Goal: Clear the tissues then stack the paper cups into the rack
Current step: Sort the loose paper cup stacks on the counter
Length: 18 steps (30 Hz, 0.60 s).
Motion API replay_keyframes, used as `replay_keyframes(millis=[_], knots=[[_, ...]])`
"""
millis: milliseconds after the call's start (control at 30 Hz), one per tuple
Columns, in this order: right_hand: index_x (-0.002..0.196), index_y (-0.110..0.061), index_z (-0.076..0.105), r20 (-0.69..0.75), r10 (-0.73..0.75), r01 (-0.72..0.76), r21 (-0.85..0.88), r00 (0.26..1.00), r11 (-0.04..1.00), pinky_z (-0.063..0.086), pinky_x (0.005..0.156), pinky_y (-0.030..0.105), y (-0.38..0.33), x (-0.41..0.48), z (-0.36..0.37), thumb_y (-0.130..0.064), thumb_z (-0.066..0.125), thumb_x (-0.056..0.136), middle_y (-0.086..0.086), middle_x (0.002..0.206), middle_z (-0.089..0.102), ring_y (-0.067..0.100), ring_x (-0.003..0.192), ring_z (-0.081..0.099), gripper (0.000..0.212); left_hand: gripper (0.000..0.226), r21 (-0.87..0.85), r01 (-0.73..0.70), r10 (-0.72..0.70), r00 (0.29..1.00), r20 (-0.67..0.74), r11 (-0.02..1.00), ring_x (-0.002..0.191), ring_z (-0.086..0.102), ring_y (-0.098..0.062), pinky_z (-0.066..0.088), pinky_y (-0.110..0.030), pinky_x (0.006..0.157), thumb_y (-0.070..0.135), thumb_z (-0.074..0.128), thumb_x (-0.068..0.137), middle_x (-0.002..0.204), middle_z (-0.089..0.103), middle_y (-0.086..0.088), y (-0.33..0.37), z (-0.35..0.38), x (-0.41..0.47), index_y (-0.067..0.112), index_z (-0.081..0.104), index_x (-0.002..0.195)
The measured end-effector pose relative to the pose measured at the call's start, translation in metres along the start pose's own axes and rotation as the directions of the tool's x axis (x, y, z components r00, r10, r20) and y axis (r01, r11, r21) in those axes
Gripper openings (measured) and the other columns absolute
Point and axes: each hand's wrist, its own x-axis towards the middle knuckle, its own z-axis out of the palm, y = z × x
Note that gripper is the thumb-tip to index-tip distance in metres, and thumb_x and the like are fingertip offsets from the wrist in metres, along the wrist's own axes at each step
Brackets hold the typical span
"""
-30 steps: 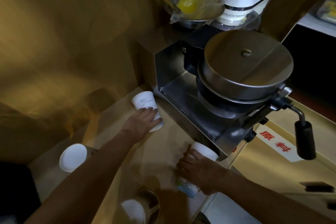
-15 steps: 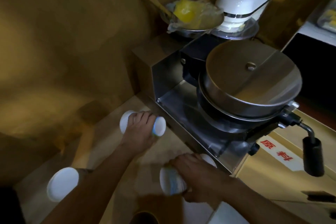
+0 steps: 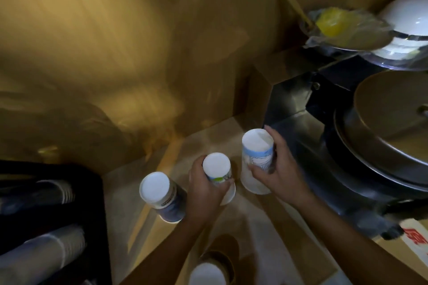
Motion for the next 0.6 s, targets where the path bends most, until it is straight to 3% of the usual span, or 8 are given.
replay_keyframes(millis=[100,267,400,500,600], knots=[[0.122,-0.056,0.02,-0.031,-0.062,0.06,-0.05,0.998,0.997,0.043,0.097,0.034,-0.004,0.002,0.006,-0.02,0.075,0.072,-0.001,0.134,0.04,0.011,0.119,0.04,0.083,0.077,0.045,0.002,-0.003,0.999,0.037,0.999,0.113,0.051,-0.011,0.044,-0.029,0.099,0.021,0.084,0.061,0.123,0.053,0.007,-0.009,-0.008,-0.009,0.026,0.04,0.124],[0.12,-0.042,0.035,-0.083,-0.021,0.028,0.08,0.996,0.996,0.05,0.094,0.04,-0.008,0.0,0.011,-0.018,0.074,0.073,-0.006,0.126,0.043,0.015,0.117,0.047,0.066,0.064,0.004,0.012,-0.012,0.998,0.065,1.0,0.11,0.056,-0.012,0.048,-0.033,0.097,0.024,0.081,0.064,0.116,0.059,0.008,-0.015,-0.018,-0.019,0.034,0.044,0.115],[0.115,-0.049,0.037,-0.163,-0.103,0.126,0.141,0.981,0.982,0.049,0.089,0.023,-0.019,-0.002,0.005,-0.014,0.077,0.071,-0.025,0.118,0.041,-0.001,0.111,0.046,0.069,0.063,-0.054,0.051,-0.048,0.997,0.063,0.997,0.11,0.058,-0.013,0.049,-0.033,0.095,0.022,0.082,0.064,0.115,0.06,0.009,-0.013,-0.015,-0.019,0.035,0.044,0.112],[0.118,-0.043,0.038,-0.223,-0.175,0.207,0.129,0.959,0.97,0.045,0.088,0.013,-0.031,-0.001,0.002,-0.027,0.075,0.068,-0.036,0.118,0.04,-0.002,0.11,0.047,0.064,0.063,-0.086,0.056,-0.048,0.995,0.086,0.995,0.107,0.059,-0.013,0.051,-0.039,0.095,0.024,0.082,0.063,0.116,0.061,0.006,-0.014,-0.015,-0.015,0.032,0.045,0.114],[0.12,-0.045,0.036,-0.161,-0.219,0.243,0.149,0.962,0.959,0.045,0.087,0.01,-0.038,-0.002,0.004,-0.04,0.07,0.069,-0.041,0.121,0.038,-0.006,0.114,0.045,0.062,0.063,-0.11,0.065,-0.051,0.991,0.124,0.992,0.106,0.061,-0.013,0.052,-0.043,0.094,0.033,0.081,0.06,0.116,0.063,0.006,-0.014,-0.016,-0.016,0.034,0.047,0.113]])
